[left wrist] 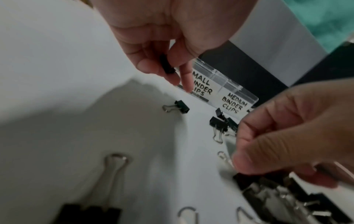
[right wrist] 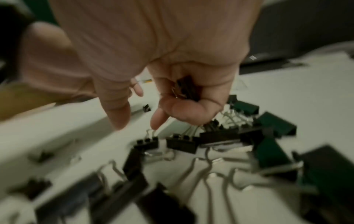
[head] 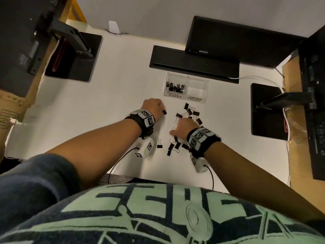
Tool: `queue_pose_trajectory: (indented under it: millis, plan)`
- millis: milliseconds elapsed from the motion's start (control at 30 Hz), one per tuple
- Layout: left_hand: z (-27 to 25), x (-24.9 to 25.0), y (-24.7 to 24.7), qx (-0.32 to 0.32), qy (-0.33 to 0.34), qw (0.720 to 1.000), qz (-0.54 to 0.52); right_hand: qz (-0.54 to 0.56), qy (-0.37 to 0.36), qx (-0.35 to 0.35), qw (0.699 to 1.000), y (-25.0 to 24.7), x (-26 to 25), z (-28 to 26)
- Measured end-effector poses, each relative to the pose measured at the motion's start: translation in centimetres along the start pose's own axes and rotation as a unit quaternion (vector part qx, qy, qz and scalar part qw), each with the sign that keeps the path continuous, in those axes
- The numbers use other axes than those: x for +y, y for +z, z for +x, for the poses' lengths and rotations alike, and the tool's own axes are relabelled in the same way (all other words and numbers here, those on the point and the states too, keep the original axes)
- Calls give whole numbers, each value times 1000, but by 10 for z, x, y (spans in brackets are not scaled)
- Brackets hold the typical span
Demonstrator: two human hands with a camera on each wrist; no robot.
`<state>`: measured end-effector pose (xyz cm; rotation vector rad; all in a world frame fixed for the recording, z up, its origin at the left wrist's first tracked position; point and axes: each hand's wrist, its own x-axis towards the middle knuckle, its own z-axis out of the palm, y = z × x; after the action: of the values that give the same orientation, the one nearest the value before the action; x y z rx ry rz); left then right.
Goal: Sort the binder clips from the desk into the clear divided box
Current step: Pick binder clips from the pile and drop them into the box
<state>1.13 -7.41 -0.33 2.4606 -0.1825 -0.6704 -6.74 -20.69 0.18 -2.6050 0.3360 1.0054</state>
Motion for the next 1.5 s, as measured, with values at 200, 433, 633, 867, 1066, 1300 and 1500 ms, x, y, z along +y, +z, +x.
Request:
queue_pose_trajectory:
  millis: [200, 433, 633, 867, 1066, 1300, 1500]
  plan:
    - [7, -5, 13, -13, 30, 991, 133, -38, -2, 16, 999, 9, -3, 0]
    - [8, -7, 22, -32, 74, 982, 173, 105, 19, 37, 994, -6, 2, 10]
    - [6, -6, 22, -38, 76, 984, 159, 382, 21, 141, 913, -67, 6, 18]
    - [2, -7, 12, -36, 31, 996, 74, 280, 2, 216, 935, -112, -19, 54]
    - [6, -7, -6, -10, 7, 1000, 3, 250, -14, 226, 942, -106, -29, 58]
    - [15, 16, -24, 33, 59, 996, -56, 308, -32, 251, 917, -91, -11, 37]
    - [42, 50, -36, 47, 81, 995, -34, 233, -80, 76, 966, -33, 6, -1]
